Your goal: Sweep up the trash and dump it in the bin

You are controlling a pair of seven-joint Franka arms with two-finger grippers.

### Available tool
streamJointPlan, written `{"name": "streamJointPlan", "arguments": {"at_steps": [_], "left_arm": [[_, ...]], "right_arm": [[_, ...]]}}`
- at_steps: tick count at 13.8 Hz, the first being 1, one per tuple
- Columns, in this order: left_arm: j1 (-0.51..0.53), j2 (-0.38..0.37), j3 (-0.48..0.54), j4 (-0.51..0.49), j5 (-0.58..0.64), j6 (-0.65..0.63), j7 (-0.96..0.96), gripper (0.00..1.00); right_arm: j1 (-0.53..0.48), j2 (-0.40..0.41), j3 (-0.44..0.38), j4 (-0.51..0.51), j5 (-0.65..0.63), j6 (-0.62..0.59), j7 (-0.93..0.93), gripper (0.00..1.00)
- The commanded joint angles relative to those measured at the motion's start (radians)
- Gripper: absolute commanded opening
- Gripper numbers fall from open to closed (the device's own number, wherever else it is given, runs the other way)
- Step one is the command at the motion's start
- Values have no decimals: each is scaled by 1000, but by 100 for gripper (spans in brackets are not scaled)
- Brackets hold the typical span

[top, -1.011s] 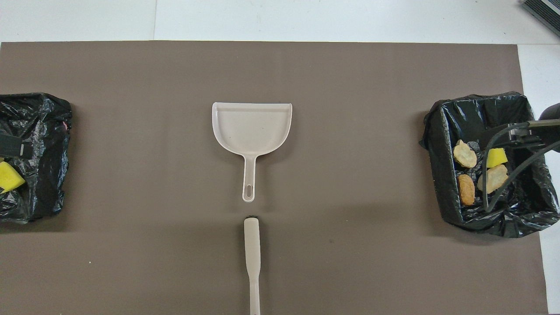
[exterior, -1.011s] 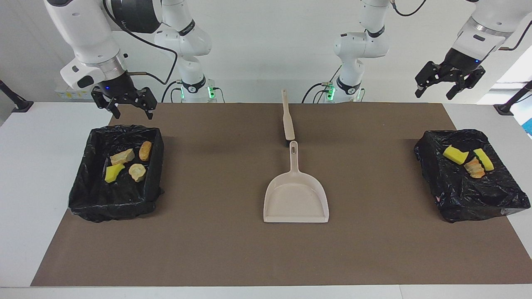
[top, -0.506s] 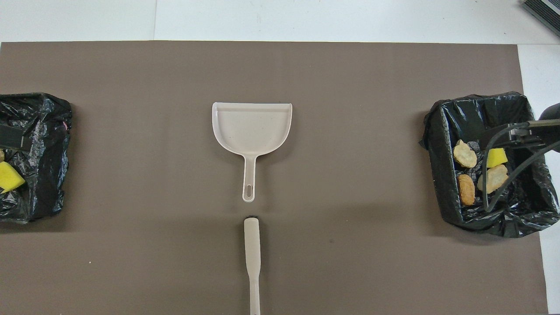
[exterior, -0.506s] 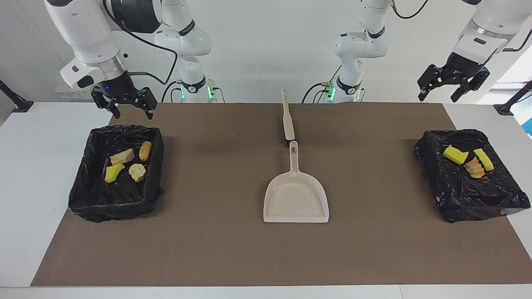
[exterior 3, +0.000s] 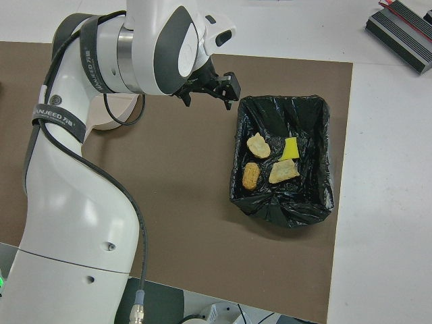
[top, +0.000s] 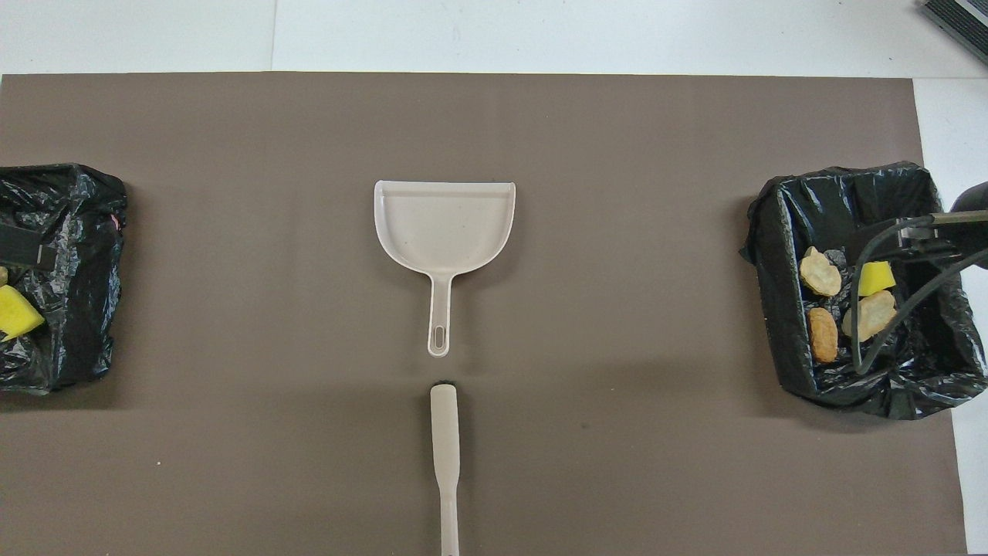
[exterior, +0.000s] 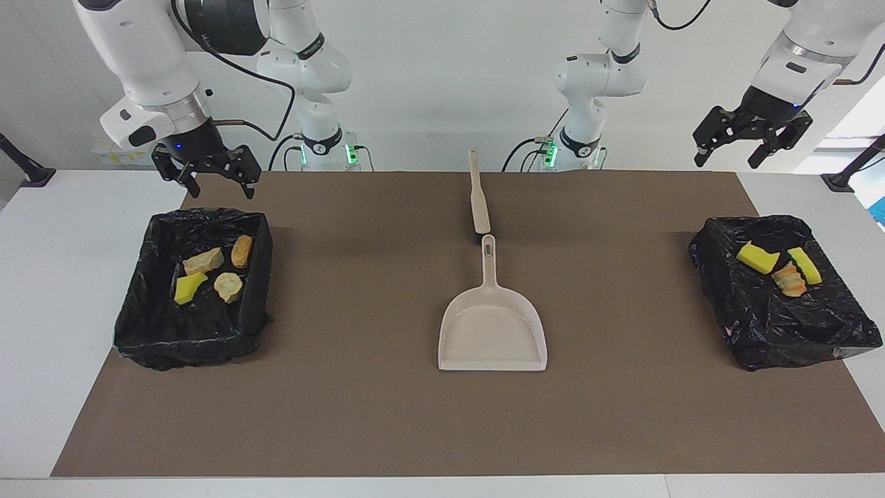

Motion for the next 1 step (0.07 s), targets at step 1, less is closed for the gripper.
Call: {"name": "streamJointPlan", "arguments": {"at_steps": [1], "left_arm": [[4, -27, -4, -35, 16, 10, -6, 100]], "right_arm": [[-9, -20, 7, -20, 15, -3, 12, 100]]}}
